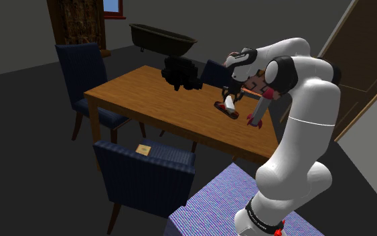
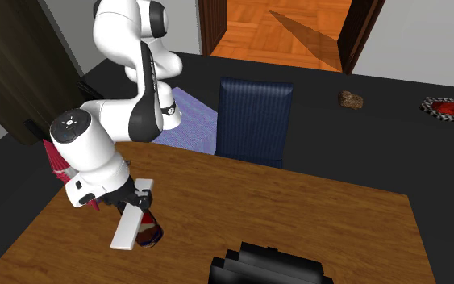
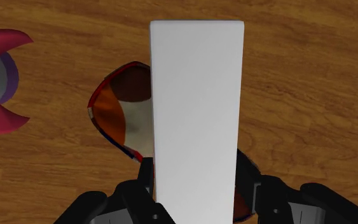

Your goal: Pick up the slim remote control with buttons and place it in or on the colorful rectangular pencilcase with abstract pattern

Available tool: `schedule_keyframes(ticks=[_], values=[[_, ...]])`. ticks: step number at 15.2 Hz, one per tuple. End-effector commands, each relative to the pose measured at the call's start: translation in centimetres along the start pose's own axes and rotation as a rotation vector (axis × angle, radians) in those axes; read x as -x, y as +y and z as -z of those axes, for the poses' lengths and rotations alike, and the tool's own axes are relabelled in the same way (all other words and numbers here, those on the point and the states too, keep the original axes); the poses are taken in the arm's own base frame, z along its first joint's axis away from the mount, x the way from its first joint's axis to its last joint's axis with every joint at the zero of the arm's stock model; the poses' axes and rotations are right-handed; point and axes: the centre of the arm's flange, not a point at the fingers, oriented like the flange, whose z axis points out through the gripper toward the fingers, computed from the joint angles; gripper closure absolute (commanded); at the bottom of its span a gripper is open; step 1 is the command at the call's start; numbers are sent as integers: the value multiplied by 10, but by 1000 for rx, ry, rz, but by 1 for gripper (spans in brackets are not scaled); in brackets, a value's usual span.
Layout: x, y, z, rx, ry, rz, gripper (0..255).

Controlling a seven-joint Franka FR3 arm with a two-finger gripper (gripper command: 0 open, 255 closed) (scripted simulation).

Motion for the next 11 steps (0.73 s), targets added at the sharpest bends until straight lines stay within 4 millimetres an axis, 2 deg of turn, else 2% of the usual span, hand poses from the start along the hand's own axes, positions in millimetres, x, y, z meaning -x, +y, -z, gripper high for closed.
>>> schedule_keyframes(ticks=[1, 3, 11], values=[[0, -1, -11, 0, 1, 0, 255], [0, -1, -23, 0, 1, 0, 255], [0, -1, -23, 0, 1, 0, 255]])
